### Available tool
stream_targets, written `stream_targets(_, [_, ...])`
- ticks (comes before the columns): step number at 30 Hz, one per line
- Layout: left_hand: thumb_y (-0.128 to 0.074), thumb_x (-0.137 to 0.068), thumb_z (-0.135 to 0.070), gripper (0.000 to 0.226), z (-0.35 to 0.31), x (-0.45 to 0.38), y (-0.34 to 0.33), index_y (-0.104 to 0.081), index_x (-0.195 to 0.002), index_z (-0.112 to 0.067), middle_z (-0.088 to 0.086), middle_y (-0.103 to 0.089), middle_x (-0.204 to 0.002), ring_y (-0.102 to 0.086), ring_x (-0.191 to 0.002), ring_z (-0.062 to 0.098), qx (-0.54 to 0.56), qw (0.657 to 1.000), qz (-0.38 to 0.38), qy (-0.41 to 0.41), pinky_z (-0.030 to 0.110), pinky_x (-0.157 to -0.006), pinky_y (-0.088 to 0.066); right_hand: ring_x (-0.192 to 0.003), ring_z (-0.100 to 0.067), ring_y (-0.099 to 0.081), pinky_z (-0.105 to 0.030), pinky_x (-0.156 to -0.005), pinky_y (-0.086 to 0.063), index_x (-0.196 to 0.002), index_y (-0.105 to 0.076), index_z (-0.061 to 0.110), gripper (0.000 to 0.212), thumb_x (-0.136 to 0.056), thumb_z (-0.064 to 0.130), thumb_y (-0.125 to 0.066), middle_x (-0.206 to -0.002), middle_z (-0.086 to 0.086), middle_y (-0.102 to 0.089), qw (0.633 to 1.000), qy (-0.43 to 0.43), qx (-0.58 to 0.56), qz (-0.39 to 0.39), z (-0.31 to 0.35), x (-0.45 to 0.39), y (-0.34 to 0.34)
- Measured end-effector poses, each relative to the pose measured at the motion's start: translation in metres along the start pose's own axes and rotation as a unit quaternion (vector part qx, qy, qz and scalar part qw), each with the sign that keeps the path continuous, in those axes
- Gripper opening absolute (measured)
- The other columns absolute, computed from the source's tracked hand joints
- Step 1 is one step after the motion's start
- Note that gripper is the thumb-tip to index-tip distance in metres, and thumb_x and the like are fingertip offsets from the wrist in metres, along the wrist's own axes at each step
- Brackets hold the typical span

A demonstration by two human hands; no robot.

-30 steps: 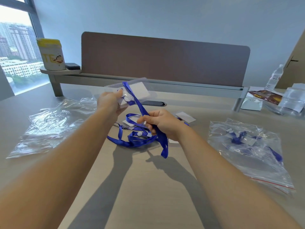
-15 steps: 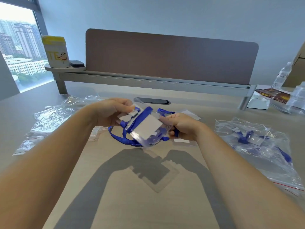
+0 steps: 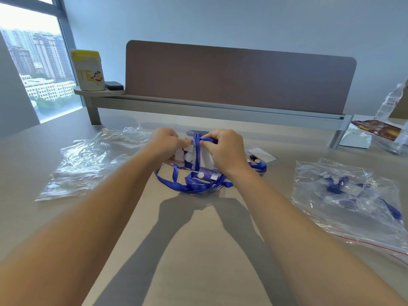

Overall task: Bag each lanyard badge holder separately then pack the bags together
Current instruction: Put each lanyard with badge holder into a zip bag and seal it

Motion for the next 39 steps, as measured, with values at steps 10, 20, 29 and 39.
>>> stream_targets(10, [-0.058, -0.087, -0.009, 0.007, 0.009, 0.014, 0.039, -0.051, -0.086, -0.009, 0.006, -0.052, -0.077, -0.053, -0.067, 0.016, 0.271, 0.951, -0.095, 0.114, 0.025, -0.059, -0.051, -0.117, -0.024, -0.048, -0.027, -0.097, -0.035, -0.124, -0.053, 0.002, 0.034, -0.095, 0.014, -0.041, -0.127, -0.013, -0.057, 0.974, 0.169, 0.119, 0.092, 0.042, 0.011, -0.036])
stream_targets(20, [-0.048, -0.093, -0.010, 0.025, 0.048, 0.018, 0.126, -0.050, -0.071, 0.000, 0.010, -0.060, -0.058, -0.061, -0.040, 0.014, 0.330, 0.921, -0.035, 0.203, 0.021, -0.037, -0.050, -0.038, -0.017, -0.053, -0.016, -0.034, -0.036, -0.058, -0.067, 0.011, 0.026, -0.041, 0.003, -0.085, -0.044, -0.001, -0.060, 0.901, 0.323, 0.290, -0.012, 0.090, 0.000, -0.109])
stream_targets(29, [-0.052, -0.091, -0.027, 0.029, 0.114, -0.013, 0.182, -0.058, -0.103, -0.001, 0.019, -0.062, -0.115, -0.058, -0.088, 0.026, -0.126, 0.984, -0.106, 0.068, 0.032, -0.076, -0.046, -0.085, -0.027, -0.061, -0.024, -0.071, -0.036, -0.107, -0.066, 0.005, 0.027, -0.093, 0.009, -0.043, -0.100, -0.012, -0.071, 0.988, 0.150, 0.044, -0.002, 0.074, -0.027, -0.141])
stream_targets(39, [-0.057, -0.087, -0.037, 0.037, 0.186, -0.036, 0.188, -0.058, -0.122, -0.025, 0.002, -0.057, -0.131, -0.051, -0.120, 0.025, -0.482, 0.875, -0.038, -0.007, 0.031, -0.097, -0.038, -0.081, -0.020, -0.055, -0.022, -0.069, -0.035, -0.105, -0.066, 0.003, 0.025, -0.091, 0.004, -0.045, -0.097, -0.015, -0.070, 0.993, 0.087, -0.074, 0.011, 0.055, -0.027, -0.186])
Point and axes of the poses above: each hand's wrist, its own x-axis away from the middle knuckle, its own y-axis out of the back of the hand, z = x × y, the point moved 2 cm from there along -x, towards the middle knuckle
